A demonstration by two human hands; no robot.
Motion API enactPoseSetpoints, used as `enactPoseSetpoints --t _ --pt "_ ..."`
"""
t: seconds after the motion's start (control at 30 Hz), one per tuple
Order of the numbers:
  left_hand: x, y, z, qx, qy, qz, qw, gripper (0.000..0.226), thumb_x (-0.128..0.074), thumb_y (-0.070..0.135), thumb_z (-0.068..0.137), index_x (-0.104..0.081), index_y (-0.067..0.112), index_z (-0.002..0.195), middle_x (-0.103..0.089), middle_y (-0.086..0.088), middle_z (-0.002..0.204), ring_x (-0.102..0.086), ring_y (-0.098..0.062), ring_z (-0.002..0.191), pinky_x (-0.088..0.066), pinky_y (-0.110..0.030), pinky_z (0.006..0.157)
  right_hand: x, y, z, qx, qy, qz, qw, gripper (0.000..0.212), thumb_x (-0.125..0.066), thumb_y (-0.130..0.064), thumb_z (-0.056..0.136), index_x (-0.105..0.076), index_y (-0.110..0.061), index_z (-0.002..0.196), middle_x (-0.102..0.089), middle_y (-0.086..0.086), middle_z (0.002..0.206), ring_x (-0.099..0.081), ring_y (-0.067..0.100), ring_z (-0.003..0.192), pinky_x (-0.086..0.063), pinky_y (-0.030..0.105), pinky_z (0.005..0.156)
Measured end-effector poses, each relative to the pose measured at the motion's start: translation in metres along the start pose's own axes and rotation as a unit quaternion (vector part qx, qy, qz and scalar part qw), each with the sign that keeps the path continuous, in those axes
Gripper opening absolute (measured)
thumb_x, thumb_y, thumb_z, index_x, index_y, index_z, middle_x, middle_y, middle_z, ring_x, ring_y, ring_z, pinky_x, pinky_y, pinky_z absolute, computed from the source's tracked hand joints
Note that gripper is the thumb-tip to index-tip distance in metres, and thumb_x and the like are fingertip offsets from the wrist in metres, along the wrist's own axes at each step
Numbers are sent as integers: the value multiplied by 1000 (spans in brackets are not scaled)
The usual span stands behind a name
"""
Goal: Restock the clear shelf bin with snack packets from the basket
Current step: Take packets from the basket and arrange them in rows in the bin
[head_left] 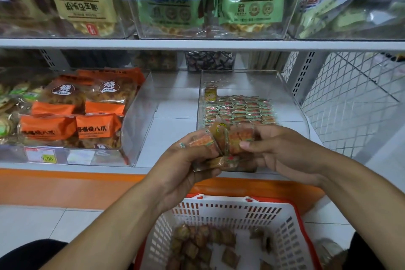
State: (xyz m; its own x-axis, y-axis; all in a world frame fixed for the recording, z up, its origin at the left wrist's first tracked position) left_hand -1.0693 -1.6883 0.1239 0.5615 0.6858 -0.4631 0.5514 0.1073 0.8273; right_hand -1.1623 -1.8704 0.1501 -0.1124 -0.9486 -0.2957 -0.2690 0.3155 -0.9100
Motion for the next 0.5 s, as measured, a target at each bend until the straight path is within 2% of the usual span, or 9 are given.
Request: enactPoseSetpoints --t 0.07,0.13,0.17,0.27,0.33,0.37,0.5 --pt "-1 0 -1 13 -7 10 1000 36 -74 0 62 -78 12 96 -75 -17 86 -73 -21 68 -59 -28 53 1 -1 -2 -14 -8 -15 1000 47 -66 -2 80 -64 -11 127 -72 20 117 -73 30 100 -62 33 75" --pt "-2 -1 -2 31 -16 17 999 51 -74 0 62 -73 12 111 -76 -18 88 -73 -22 68 -60 -29 53 2 -3 -4 -27 -4 -32 999 50 -67 -1 76 -65 -11 126 -72 22 114 -74 31 93 -63 36 77" --pt "-2 -1 -2 42 -23 18 999 58 -73 0 62 -70 13 119 -76 -19 92 -73 -24 73 -60 -29 54 3 -4 -5 -34 0 -36 999 52 -67 -1 75 -64 -9 127 -72 24 113 -74 32 91 -63 37 78" --pt "-1 -5 -2 82 -33 9 996 71 -71 -2 66 -63 14 135 -70 -22 114 -60 -38 105 -60 -28 55 5 -5 -6 -56 9 -38 998 56 -65 -1 73 -63 -7 128 -70 27 117 -73 35 94 -63 40 79" --pt "0 -7 -1 117 -29 -16 993 68 -69 -4 67 -62 6 133 -69 -22 123 -61 -45 119 -59 -27 55 6 -6 -7 -58 19 -42 997 56 -64 -1 72 -64 -6 128 -69 27 120 -72 37 100 -62 42 84" --pt "0 -8 -1 129 -30 -33 991 63 -69 -4 66 -63 5 128 -69 -24 124 -63 -48 120 -60 -27 55 6 -7 -7 -52 20 -42 998 56 -64 0 72 -64 -5 128 -69 27 121 -71 38 102 -61 43 86" --pt "-5 -6 -3 143 -48 -111 982 50 -69 -6 65 -68 3 114 -70 -29 120 -70 -49 106 -63 -27 60 6 -11 -8 -2 24 -24 999 50 -64 1 74 -65 -1 124 -69 28 120 -69 39 109 -59 48 88"
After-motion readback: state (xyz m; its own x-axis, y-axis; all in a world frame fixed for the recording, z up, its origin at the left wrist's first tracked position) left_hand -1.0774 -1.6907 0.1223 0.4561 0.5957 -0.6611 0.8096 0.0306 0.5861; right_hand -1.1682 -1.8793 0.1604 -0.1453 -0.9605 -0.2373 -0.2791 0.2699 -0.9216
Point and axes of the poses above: each hand's wrist, its own z-axis towards the middle knuckle, its own x-axis out of the back of the hand, y = z × x, the point moved 2 cm from there along z, towards the middle knuckle
